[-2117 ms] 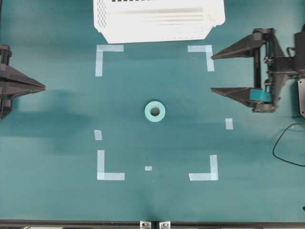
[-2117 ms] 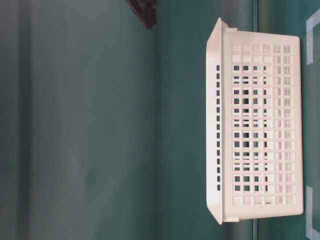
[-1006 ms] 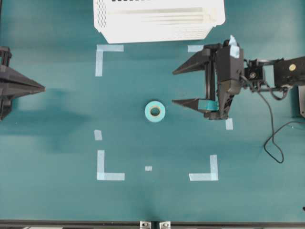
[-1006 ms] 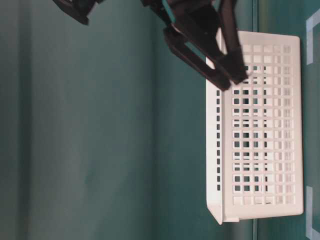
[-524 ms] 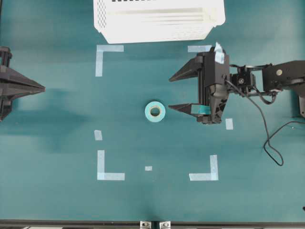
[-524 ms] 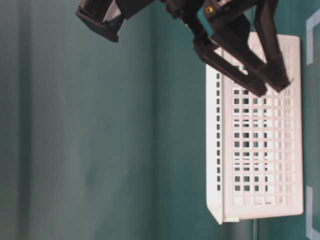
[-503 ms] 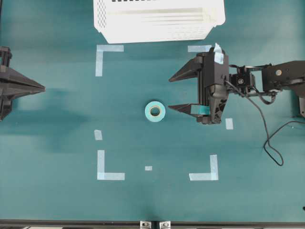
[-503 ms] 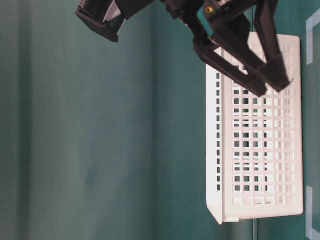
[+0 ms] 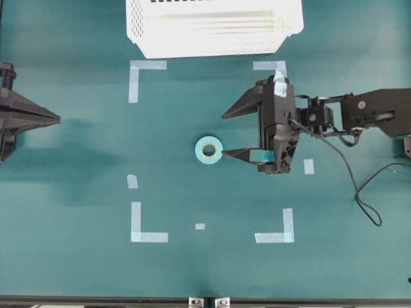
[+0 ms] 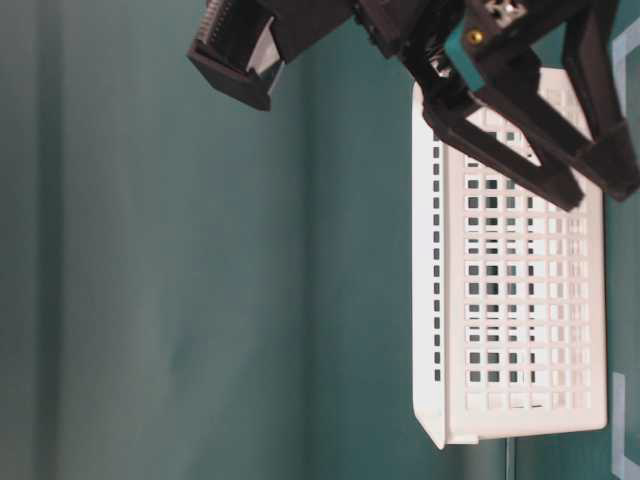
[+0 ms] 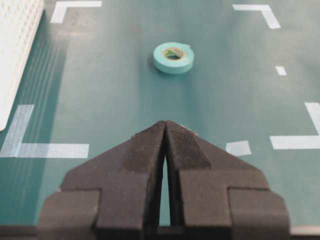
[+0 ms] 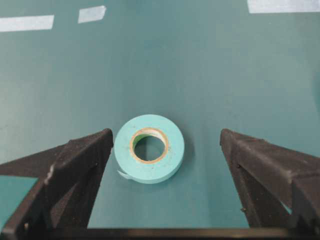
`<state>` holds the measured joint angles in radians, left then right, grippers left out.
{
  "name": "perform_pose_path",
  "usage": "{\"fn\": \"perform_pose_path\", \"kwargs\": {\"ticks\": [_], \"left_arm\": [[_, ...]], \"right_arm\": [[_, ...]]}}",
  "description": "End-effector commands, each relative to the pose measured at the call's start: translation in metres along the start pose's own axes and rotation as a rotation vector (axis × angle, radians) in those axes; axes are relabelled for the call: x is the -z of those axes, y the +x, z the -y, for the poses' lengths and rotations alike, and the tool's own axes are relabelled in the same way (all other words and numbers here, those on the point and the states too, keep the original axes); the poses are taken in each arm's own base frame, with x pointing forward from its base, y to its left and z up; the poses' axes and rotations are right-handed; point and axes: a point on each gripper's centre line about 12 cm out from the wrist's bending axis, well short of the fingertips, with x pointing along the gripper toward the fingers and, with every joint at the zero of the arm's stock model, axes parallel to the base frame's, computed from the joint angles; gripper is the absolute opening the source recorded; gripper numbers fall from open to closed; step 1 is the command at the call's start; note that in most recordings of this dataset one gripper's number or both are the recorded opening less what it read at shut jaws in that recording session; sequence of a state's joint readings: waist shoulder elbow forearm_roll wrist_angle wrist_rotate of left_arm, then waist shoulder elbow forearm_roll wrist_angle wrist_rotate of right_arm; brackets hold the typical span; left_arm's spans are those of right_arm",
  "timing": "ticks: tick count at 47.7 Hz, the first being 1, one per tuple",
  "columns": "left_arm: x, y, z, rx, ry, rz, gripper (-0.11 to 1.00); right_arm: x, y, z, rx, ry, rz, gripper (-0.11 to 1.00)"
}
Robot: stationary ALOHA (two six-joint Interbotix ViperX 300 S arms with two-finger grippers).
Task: Put the tape in the middle into the white basket.
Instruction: 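Move the open right gripper over the light-teal tape roll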
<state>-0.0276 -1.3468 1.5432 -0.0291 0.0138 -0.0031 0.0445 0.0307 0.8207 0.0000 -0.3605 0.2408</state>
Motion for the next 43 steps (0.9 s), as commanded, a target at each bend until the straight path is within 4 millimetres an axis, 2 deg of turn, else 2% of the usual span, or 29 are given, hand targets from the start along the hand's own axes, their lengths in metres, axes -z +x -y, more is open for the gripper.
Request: {"fn": "perform_pose_path", "kwargs": {"ticks": [1,43], "left_arm": [[-0.005,0.0,0.001,0.003,0.001,0.012,-0.11],[-0.004,0.0,0.0,0.002,0.0,0.014,-0.11]], "right_arm": [[-0.009,0.003,-0.005,-0.014,-0.003,0.025,1.0],[0.005,0.035,-0.008,0.0,-0.012,-0.084,1.0]]}}
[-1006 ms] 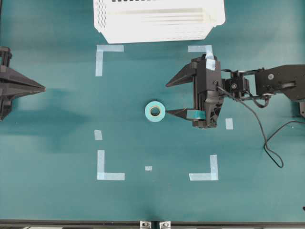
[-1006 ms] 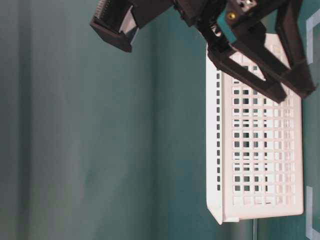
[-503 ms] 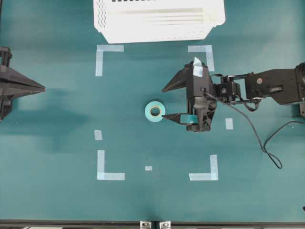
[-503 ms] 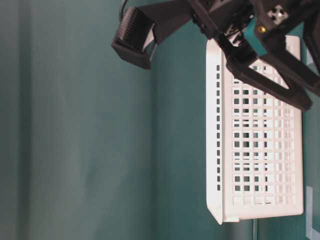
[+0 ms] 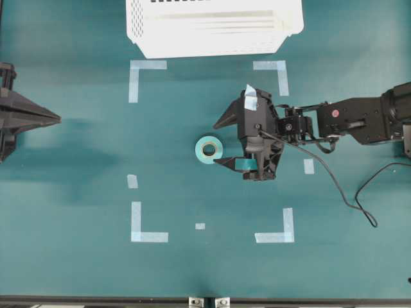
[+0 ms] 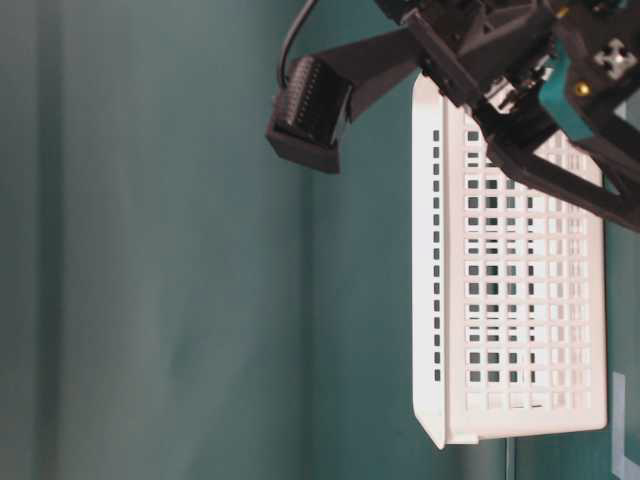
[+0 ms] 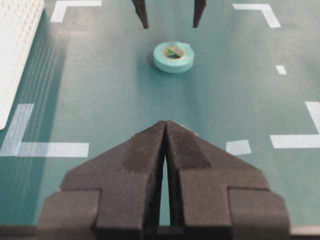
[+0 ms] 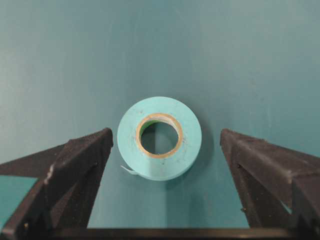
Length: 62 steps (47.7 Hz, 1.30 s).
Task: Put the tape in the middle into the white basket.
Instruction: 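Move the open right gripper over the light-teal tape roll, then lower the right gripper around the tape roll and close on it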
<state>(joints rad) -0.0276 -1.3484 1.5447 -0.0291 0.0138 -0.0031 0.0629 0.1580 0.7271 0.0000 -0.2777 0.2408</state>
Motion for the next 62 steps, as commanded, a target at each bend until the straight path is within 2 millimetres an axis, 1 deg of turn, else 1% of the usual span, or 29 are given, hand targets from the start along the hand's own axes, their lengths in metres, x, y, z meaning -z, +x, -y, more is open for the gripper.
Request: {"fn": "perform_pose_path", "kwargs": {"ticks": [1,12,38,50,62], "left_arm": [[-0.005,0.001,0.001,0.003,-0.001,0.014,-0.11],[-0.005,0.0,0.0,0.002,-0.001,0.015,-0.11],[-0.004,0.001,0.0,0.003,0.001,0.014,-0.11],[-0.005,0.0,0.001,0.003,-0.001,0.015,-0.11],[-0.005,0.0,0.001,0.003,0.001,0.015,-0.11]], "right_arm": [[-0.012,0.0,-0.004,-0.011,0.0,0.034,1.0],[-0.006,0.007,-0.003,-0.007,0.003,0.016,1.0],[0.0,0.021,-0.002,-0.002,0.01,-0.004,1.0],[0.005,0.025,-0.001,0.001,0.025,-0.019,1.0],[0.006,0.029,-0.001,0.002,0.025,-0.022,1.0]]}}
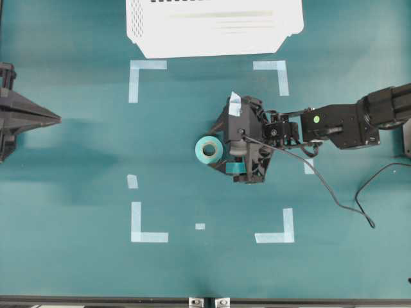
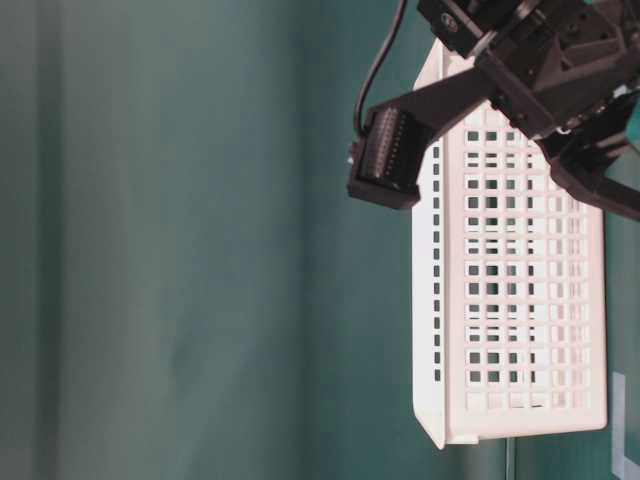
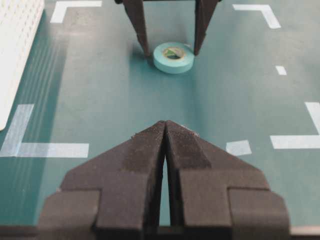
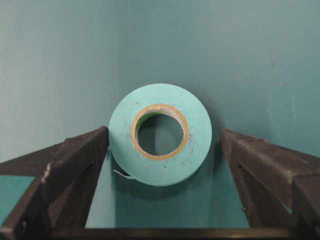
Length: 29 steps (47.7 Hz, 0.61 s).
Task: Put the tape in the middle into the white basket.
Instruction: 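Lower the right gripper around the tape roll and close on it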
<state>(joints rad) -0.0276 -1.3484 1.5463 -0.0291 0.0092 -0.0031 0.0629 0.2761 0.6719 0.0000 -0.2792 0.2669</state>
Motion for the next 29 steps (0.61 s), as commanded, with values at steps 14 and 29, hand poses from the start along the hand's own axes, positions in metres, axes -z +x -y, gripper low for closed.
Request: {"fn": "perform_pose_path", "kwargs": {"ticks": [14,29], "left_arm": [[-0.0045,0.0006,0.0005,0.003,0.001,0.011,-0.11],[-0.0045,0.0006,0.0003,0.002,0.0,0.011,-0.11]], "right_arm": [[-0.0112,0.0043,-0.005,-0.012,-0.001,0.033,1.0],[-0.0104,0.005,-0.0048,-0.012,-0.001,0.032,1.0]]}}
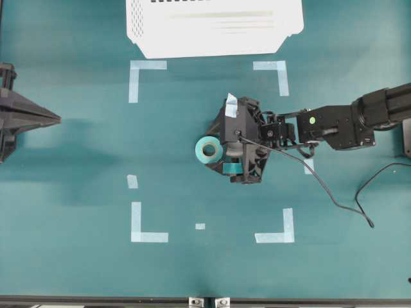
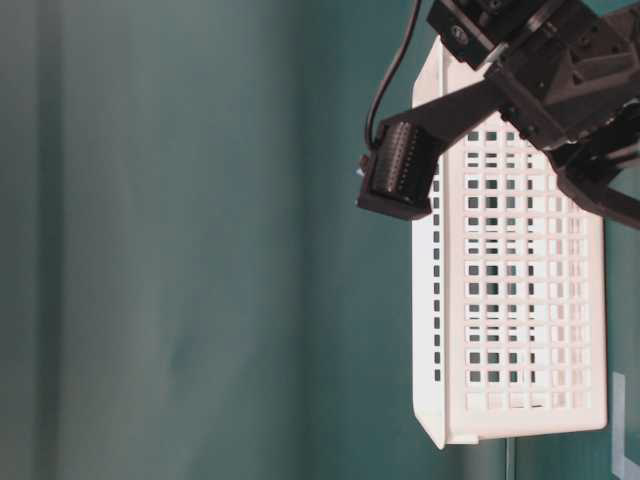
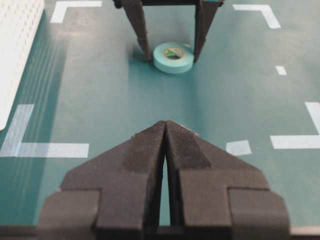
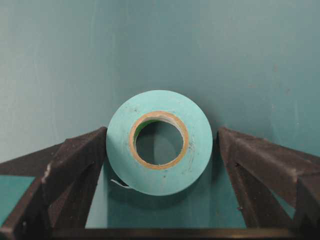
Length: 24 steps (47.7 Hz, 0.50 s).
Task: Put the tape in the middle into the white basket.
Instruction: 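Lower the right gripper around the tape roll and close on it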
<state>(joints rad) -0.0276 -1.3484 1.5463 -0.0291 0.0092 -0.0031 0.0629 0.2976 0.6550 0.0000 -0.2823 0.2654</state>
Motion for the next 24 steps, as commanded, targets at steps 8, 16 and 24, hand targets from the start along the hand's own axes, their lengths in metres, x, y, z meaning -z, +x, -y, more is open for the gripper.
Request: {"fn": "perform_pose_path", "kwargs": {"ticks": [8,16,24], "left_arm": [[-0.0045,0.0006,0.0005,0.003,0.001,0.011,-0.11],[-0.0046,0.0005,0.0005,0.003,-0.001,0.012,-0.11],[-0.0046,0.0005,0.0005,0.003,0.001,0.012,-0.11]], "right_arm": [[-0.0126,-0.0015,-0.0054,-0.016,0.0,0.047,1.0],[-0.0124,-0.0012,-0.0053,-0.016,0.002,0.048,1.0],[-0.0136,-0.001,-0.0056,-0.017,-0.001,0.051,1.0]]}}
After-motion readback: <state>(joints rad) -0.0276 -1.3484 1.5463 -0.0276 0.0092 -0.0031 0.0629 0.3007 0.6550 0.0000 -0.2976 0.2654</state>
